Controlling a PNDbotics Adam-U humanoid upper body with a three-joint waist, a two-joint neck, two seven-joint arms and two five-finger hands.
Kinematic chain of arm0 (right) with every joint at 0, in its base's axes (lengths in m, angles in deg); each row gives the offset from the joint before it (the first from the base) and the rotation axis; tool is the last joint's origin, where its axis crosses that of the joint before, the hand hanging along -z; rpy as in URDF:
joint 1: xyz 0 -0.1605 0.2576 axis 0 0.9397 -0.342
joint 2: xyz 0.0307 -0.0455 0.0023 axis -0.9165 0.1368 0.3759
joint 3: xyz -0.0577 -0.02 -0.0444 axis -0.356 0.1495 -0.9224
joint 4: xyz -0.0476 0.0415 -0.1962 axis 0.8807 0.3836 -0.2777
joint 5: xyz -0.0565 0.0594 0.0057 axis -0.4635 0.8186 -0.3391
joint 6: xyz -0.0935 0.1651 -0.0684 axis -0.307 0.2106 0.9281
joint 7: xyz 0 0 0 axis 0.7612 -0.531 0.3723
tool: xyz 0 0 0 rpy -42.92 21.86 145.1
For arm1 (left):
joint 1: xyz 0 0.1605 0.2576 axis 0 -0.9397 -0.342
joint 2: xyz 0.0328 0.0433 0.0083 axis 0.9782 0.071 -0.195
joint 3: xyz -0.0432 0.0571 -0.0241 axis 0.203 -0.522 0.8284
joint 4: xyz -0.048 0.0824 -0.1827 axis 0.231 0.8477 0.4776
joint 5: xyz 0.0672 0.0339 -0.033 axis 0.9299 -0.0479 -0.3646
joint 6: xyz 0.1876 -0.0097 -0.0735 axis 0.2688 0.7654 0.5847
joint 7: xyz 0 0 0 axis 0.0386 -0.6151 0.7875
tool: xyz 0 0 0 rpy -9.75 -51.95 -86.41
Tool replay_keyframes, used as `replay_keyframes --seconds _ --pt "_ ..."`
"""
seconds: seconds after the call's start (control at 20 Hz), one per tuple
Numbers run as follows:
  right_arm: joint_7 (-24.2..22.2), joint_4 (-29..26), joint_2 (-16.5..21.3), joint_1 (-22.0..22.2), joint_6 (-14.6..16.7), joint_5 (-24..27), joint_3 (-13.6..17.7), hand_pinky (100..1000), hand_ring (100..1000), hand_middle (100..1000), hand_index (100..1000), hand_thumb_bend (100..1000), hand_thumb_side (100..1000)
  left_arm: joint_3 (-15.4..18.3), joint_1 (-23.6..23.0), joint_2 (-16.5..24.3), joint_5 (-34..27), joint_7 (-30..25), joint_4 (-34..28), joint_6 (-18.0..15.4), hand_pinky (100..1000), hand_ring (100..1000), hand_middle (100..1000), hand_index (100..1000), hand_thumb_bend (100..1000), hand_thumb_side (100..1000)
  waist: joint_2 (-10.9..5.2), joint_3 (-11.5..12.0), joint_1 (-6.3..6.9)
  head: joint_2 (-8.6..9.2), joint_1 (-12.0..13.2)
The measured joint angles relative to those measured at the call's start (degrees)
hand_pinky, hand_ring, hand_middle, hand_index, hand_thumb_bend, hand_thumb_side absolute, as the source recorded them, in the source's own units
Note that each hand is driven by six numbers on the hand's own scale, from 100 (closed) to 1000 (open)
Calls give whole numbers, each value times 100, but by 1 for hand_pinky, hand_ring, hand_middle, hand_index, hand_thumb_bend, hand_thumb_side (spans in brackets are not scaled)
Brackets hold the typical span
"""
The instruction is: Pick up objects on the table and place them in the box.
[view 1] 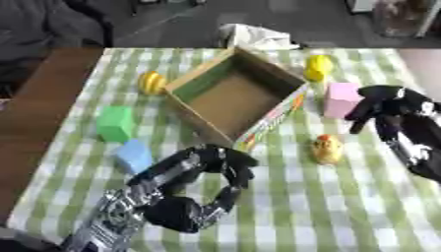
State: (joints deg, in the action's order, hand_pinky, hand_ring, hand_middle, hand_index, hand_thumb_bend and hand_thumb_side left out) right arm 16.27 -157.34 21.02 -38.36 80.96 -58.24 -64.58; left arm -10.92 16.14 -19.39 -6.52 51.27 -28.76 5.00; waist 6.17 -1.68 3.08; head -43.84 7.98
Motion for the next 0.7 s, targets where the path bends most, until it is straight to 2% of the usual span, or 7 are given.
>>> replay_keyframes --seconds 0.7 --pt "17 0 0 1 10 -26 0 703 527 600 838 100 463 0 -2 0 0 -3 0 -2 608 734 553 835 100 436 1 10 -4 0 2"
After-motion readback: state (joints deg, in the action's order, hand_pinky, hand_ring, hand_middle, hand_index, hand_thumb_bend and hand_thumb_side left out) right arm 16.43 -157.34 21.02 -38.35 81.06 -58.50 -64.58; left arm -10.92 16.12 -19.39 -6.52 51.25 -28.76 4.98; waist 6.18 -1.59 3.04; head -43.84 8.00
